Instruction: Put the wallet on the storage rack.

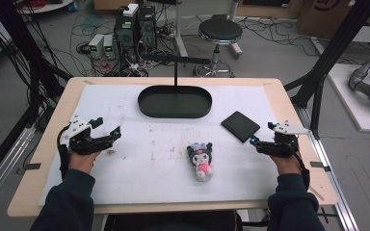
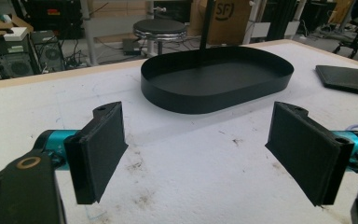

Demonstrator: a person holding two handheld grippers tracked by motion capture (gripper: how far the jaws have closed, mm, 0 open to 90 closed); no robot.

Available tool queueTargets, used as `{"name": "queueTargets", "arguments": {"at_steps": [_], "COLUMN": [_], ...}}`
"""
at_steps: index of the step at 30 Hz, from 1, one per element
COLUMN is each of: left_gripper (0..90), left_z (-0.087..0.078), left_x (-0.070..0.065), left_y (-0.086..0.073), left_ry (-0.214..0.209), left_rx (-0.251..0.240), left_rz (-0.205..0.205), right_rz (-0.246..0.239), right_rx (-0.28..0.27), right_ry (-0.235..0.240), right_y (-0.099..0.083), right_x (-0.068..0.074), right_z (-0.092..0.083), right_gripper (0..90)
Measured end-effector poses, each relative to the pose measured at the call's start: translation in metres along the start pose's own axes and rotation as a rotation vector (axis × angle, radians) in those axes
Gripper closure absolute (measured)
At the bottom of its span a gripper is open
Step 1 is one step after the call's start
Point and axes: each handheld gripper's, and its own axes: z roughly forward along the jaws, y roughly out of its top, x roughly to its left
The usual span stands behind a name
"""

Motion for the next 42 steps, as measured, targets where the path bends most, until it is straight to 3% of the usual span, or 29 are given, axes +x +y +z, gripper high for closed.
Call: {"name": "queueTargets", "arguments": {"at_steps": [14,26,29,39,42], "left_gripper": [19.0,19.3,19.3,19.3,19.4], "left_z": [0.000,-0.003,-0.001,0.001,0.001], "left_x": [-0.001,-0.002,-0.002,-0.001,-0.001], "left_y": [-0.001,-0.001,-0.002,-0.004,-0.004], "left_ry": [0.000,-0.002,-0.004,-0.008,-0.008], "left_rx": [0.008,0.002,0.007,0.019,0.021], "left_rz": [-0.001,0.009,0.009,0.006,0.005], "right_rz": [0.006,-0.047,-0.058,-0.083,-0.095], "right_rx": [-0.001,0.007,0.008,0.024,0.040], "right_ry": [0.005,0.020,0.027,0.054,0.049], "right_y": [-0.001,0.003,0.005,0.007,0.008], "right_x": [0.001,0.013,0.017,0.024,0.028], "right_z": [-0.001,0.002,0.004,0.017,0.027], "right_gripper": [17.9,18.5,23.8,25.3,29.5]}}
